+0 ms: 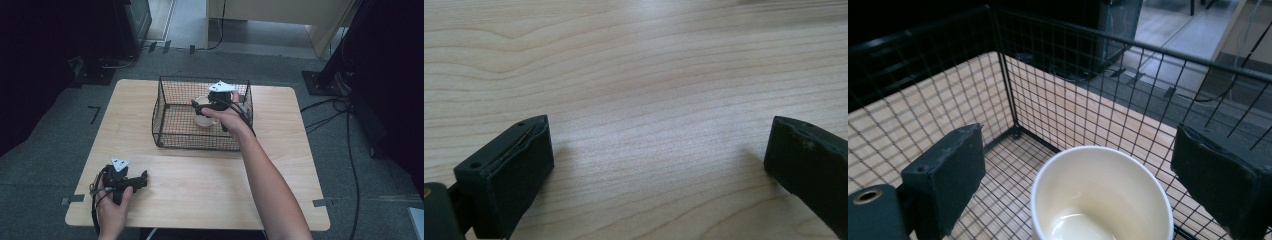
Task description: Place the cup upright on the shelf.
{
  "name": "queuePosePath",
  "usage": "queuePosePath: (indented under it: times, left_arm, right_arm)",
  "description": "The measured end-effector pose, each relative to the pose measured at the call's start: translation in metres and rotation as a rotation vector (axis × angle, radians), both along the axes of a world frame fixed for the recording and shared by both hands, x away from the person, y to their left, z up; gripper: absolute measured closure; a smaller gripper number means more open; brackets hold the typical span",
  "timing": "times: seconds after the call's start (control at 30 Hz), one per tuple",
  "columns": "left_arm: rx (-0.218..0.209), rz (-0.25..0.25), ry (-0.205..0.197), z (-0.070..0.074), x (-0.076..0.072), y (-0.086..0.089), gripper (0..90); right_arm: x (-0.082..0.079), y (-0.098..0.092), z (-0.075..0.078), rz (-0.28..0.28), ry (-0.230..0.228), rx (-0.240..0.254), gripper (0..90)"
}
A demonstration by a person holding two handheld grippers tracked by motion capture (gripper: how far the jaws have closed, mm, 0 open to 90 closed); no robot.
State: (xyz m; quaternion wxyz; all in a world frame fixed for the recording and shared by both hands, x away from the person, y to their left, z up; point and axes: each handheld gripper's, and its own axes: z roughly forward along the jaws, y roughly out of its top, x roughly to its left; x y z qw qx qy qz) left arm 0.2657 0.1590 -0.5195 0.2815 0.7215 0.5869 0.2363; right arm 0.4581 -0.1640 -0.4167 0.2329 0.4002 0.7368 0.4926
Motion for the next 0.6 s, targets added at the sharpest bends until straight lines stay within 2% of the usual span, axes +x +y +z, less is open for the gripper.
queuePosePath:
  times: [0.3, 0.43, 0.6]
  left_arm:
    - [0.001, -0.001, 0.000, 0.000, 0.000, 0.000, 0.0]
    - [0.000, 0.000, -0.001, 0.000, 0.000, 0.000, 0.0]
    - [0.000, 0.001, -0.001, 0.000, 0.000, 0.000, 0.0]
  right_arm:
    - [-0.018, -0.003, 0.018, 0.015, -0.035, 0.036, 8.4]
    - [-0.033, -0.002, 0.027, 0.040, -0.057, 0.045, 8.4]
    - [-0.045, -0.004, 0.031, 0.056, -0.070, 0.060, 8.4]
